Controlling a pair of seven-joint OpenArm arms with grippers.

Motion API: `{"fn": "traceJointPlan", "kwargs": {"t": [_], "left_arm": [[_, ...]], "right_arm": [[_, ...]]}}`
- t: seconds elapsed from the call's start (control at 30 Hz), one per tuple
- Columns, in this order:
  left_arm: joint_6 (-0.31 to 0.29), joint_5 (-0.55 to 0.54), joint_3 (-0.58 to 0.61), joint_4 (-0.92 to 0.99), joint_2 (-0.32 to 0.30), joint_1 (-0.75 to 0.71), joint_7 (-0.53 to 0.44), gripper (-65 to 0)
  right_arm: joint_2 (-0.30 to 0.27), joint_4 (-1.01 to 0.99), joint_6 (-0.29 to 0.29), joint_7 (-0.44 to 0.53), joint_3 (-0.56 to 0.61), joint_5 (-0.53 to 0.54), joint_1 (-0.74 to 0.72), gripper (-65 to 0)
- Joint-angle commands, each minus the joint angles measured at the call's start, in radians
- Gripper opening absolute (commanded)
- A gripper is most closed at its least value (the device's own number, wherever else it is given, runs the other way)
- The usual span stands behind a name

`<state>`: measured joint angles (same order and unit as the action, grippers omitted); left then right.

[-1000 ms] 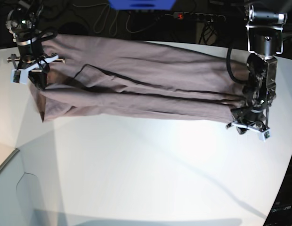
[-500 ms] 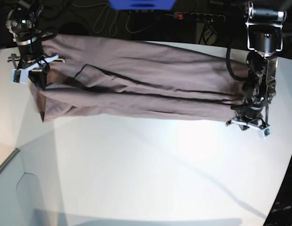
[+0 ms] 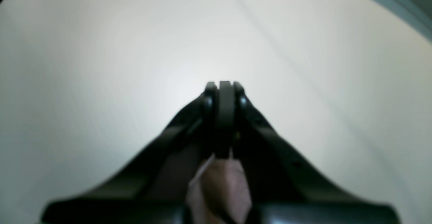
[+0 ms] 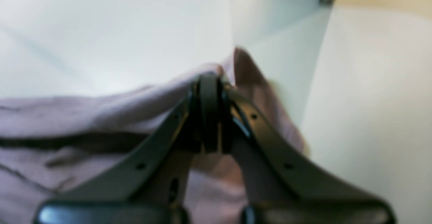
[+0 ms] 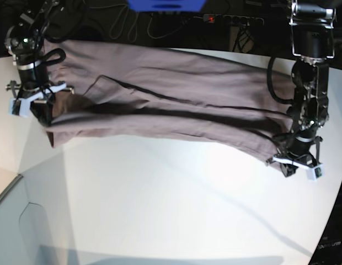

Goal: Layout the t-shirt on the table in an organized manner, then fold the t-shirt properly
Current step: 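Lift the folded shirt off the table with both grippers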

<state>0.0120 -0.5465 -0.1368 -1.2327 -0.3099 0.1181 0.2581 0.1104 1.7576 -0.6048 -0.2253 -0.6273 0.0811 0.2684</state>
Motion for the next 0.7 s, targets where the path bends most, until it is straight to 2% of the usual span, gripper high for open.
{"fn": "traceJointPlan", "kwargs": {"t": [0.0, 0.1, 0.23, 0.47, 0.67], "left_arm": [[-0.007, -0.002, -0.019, -0.026, -0.013, 0.022, -0.026, -65.0], [-0.008, -0.002, -0.070, -0.038, -0.004, 0.047, -0.021, -65.0], [-0.008, -0.002, -0.080, -0.029, -0.004, 0.093, -0.021, -65.0], [-0.010, -0.002, -0.082, -0.029, -0.004, 0.128, -0.021, -65.0], [-0.010, -0.002, -0.083, -0.029, -0.004, 0.107, -0.027, -65.0]], "right_arm": [[-0.018, 0.040, -0.004, 0.040, -0.003, 0.019, -0.019, -65.0], [-0.022, 0.061, -0.004, -0.012, 0.005, 0.018, -0.087, -65.0], [-0.090, 0.057, -0.004, -0.136, 0.031, 0.018, -0.205, -65.0], [-0.131, 0.058, -0.004, -0.290, 0.056, 0.018, -0.361, -65.0], [-0.127, 0.063, -0.004, -0.293, 0.062, 0.021, -0.320, -65.0]]}}
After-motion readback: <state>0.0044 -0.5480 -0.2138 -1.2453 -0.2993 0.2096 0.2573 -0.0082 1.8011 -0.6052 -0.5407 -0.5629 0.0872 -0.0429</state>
